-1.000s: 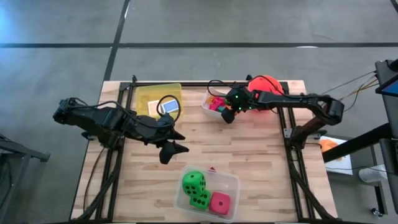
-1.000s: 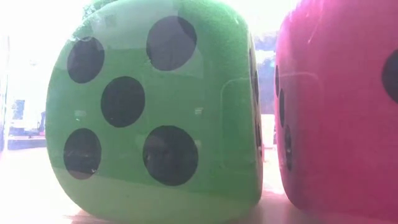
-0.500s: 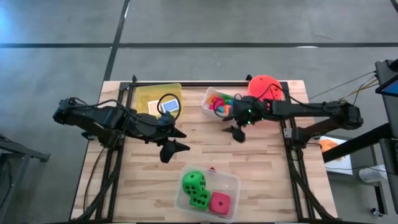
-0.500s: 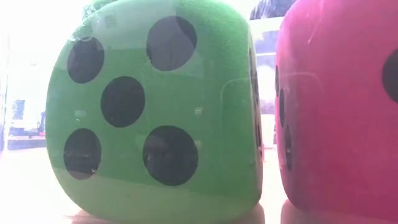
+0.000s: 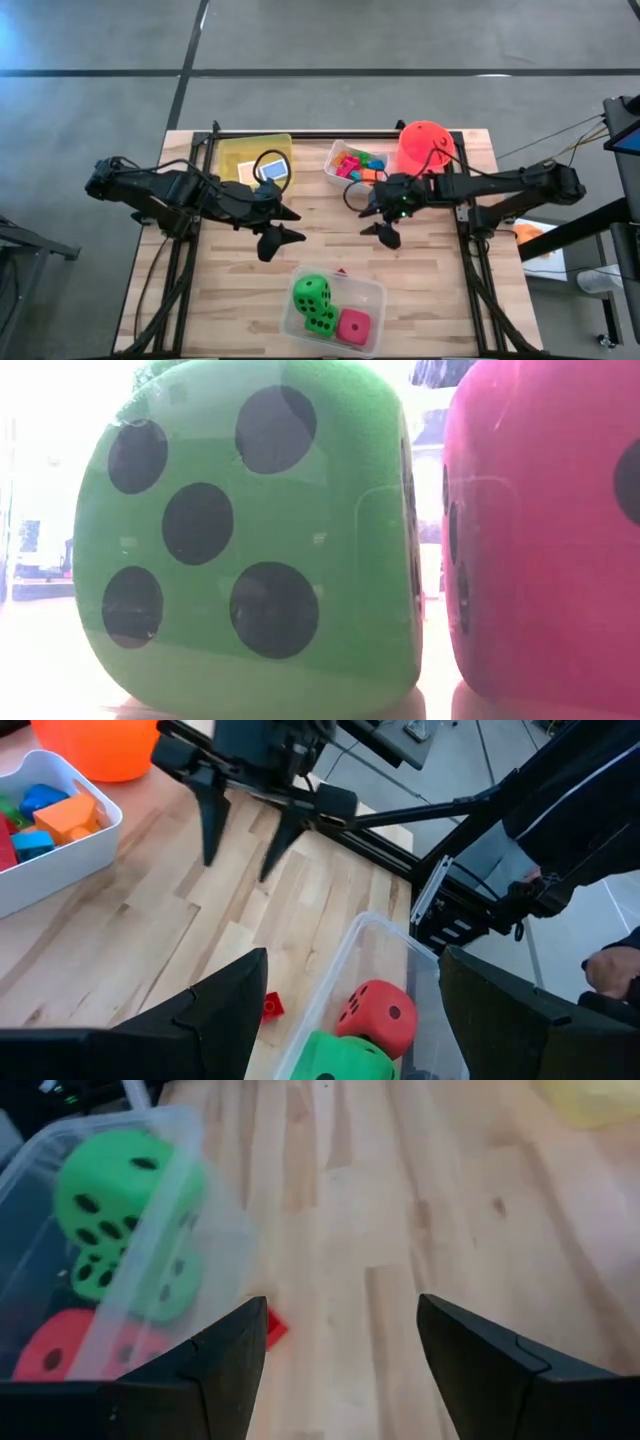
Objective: Pick & Place Toys
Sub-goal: Put the red game piece into the white bin
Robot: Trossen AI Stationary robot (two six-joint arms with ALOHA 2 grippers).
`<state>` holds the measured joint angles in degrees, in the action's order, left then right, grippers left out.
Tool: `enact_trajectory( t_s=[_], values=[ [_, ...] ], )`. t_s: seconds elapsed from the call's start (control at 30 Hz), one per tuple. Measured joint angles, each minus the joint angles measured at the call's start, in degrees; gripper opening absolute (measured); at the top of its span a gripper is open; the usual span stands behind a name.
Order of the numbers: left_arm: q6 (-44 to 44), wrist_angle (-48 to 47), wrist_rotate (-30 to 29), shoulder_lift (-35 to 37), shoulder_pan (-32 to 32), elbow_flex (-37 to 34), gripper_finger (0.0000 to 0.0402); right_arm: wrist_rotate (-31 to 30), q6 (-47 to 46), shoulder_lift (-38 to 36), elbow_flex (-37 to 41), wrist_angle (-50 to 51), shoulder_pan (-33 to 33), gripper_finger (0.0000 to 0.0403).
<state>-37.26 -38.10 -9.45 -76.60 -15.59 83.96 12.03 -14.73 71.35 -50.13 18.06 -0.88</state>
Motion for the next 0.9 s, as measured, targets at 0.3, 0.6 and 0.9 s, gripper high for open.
enact_trajectory(
  t_s=[0.3,0.6,0.9],
  values=[
    [2.97,-0.78,-0.04,0.0,0.0,0.0,0.0281,-0.02,-1.26,0.02,0.0,0.07,4.03,0.0251],
    [2.8,-0.89,-0.2,0.0,-0.02,0.0,0.0281,-3.0,-1.99,0.02,-0.46,-1.16,4.0,0.0251],
    [2.78,-0.94,-0.19,0.0,-0.04,0.0,0.0281,3.51,4.68,5.37,-0.44,-3.52,7.53,0.0251]
  ],
)
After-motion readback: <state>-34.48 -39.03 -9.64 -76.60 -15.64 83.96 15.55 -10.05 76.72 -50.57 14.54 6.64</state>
